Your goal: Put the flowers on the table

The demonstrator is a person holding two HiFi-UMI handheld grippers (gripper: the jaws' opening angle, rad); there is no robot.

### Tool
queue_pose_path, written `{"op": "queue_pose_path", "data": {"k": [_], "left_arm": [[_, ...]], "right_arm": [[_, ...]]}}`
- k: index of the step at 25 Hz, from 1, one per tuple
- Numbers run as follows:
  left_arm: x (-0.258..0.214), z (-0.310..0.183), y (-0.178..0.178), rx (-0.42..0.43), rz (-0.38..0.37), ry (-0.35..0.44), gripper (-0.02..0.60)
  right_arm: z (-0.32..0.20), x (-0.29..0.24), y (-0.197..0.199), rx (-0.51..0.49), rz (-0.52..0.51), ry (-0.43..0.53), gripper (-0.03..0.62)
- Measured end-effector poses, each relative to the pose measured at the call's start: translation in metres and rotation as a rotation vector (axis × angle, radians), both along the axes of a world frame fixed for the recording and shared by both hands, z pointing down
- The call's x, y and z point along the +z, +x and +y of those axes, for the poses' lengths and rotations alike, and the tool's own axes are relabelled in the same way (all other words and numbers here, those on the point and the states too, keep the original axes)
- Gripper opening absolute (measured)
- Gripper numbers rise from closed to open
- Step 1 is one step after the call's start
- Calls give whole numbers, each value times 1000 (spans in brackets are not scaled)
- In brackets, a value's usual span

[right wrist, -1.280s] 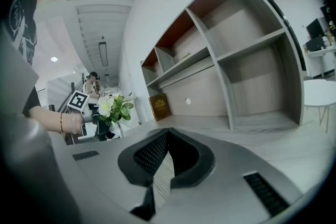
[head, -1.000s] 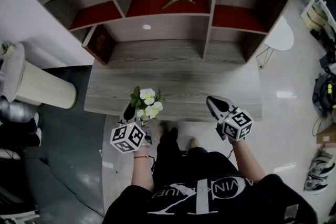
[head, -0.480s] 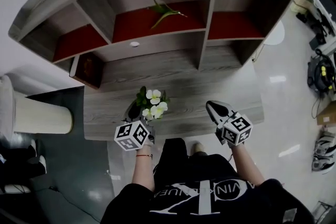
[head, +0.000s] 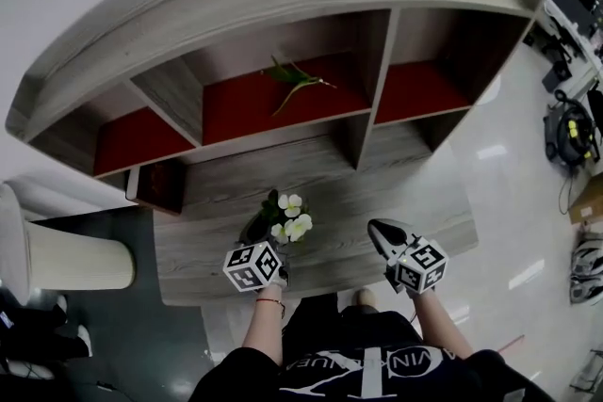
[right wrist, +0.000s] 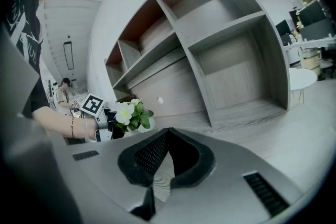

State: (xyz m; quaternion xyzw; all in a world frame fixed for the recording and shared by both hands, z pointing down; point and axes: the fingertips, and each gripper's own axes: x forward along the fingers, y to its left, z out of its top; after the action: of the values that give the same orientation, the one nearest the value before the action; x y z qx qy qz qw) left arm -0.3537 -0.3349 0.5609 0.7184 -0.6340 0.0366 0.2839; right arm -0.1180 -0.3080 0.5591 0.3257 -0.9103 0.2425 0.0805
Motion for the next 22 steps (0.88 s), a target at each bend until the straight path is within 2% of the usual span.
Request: {"op": "queue_pose_path", "data": {"k": [7,22], "left_arm": [[15,-33,-3,17,22,-31,52],[39,-71,-20,-20,85,-74,54]], "right_arm": [[-3,8,-3,42,3,-43,11],[3,30,-21,33,8,-98,11]]}}
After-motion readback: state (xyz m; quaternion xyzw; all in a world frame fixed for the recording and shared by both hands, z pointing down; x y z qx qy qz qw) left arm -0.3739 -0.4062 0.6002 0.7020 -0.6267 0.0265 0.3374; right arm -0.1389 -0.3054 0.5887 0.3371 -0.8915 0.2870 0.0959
